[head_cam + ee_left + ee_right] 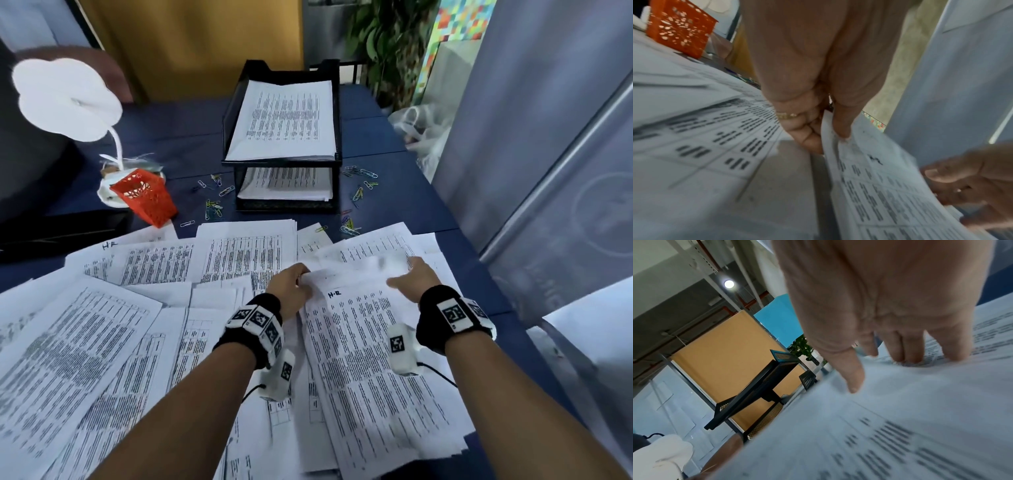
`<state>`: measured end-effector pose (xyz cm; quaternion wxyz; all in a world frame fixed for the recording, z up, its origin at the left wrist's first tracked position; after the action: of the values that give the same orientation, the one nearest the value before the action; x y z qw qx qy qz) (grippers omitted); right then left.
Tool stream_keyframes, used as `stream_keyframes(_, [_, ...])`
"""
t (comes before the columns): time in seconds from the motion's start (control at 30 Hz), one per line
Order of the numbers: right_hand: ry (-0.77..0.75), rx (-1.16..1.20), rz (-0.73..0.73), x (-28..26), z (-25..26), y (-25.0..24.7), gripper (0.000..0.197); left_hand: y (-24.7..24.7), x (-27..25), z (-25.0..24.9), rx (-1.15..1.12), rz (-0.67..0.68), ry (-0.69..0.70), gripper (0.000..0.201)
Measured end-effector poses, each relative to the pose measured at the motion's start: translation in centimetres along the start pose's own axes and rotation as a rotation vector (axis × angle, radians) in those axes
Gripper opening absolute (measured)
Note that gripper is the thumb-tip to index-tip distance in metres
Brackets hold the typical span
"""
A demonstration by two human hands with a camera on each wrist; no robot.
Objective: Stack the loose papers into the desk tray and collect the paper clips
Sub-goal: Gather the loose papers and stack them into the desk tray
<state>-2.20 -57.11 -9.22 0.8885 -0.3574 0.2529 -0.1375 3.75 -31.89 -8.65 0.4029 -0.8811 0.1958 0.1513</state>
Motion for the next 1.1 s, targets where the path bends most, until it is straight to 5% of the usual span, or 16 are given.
stream_keyframes(0.1, [0.028, 0.149, -0.084, -0.4, -1.2, -0.7, 0.083, -1.2, 0.0, 1.0, -0.305, -0.031, -0.028, 0.01])
stream_keyframes(0.23, [-0.071, 0.321, -0.067, -0.2, -0.9, -0.3, 0.034, -3.1, -0.6, 1.9, -0.806, -0.103, -0.057, 0.011])
stream_keyframes(0.33, [-0.119, 0.545, -0.105, -0.6, 0.8, -0.8, 0.02, -3.1, -1.2, 2.3, -1.083, -0.044, -0.117, 0.038])
stream_keyframes(0.4, [-0.165, 0.662, -0.094, -1.1, 2.8, -1.5, 0.01, -2.8, -1.7, 1.9, -1.029, 0.004, -0.1, 0.05])
stream_keyframes(0.47, [-0.221, 0.723, -0.111, -1.6, 4.9, -2.6, 0.014, -3.2, -2.1, 1.2, -0.909, -0.024, -0.058, 0.04])
stream_keyframes(0.6, [-0.336, 0.83, -0.208, -2.2, 9.0, -4.8, 0.015, -6.1, -2.4, -1.3, -0.912, -0.198, -0.015, 0.057])
stream_keyframes(0.73, [-0.526, 0.975, -0.316, -3.6, 12.4, -6.4, 0.012, -11.4, -4.8, -4.7, -0.953, -0.47, 0.211, 0.01])
stream_keyframes(0.87, [-0.646, 1.02, -0.31, -4.5, 13.9, -6.6, 0.005, -13.3, -6.5, -6.0, -0.922, -0.522, 0.374, 0.016])
stream_keyframes(1.1, [-0.481, 0.983, -0.244, -4.0, 11.7, -3.5, 0.032, -10.3, -4.7, -2.0, -0.948, -0.447, 0.202, 0.02])
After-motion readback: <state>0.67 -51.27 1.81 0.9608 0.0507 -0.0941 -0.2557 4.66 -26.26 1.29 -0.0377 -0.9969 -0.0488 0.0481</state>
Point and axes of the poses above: each hand's wrist, its own x-axis towards the middle knuckle, its own y-axis out of the palm, z = x × y, the point moved 7 cm from there along x, towards the middle knuckle, and after that the axes turned 9 degrees about -y, right-handed, at the moved point
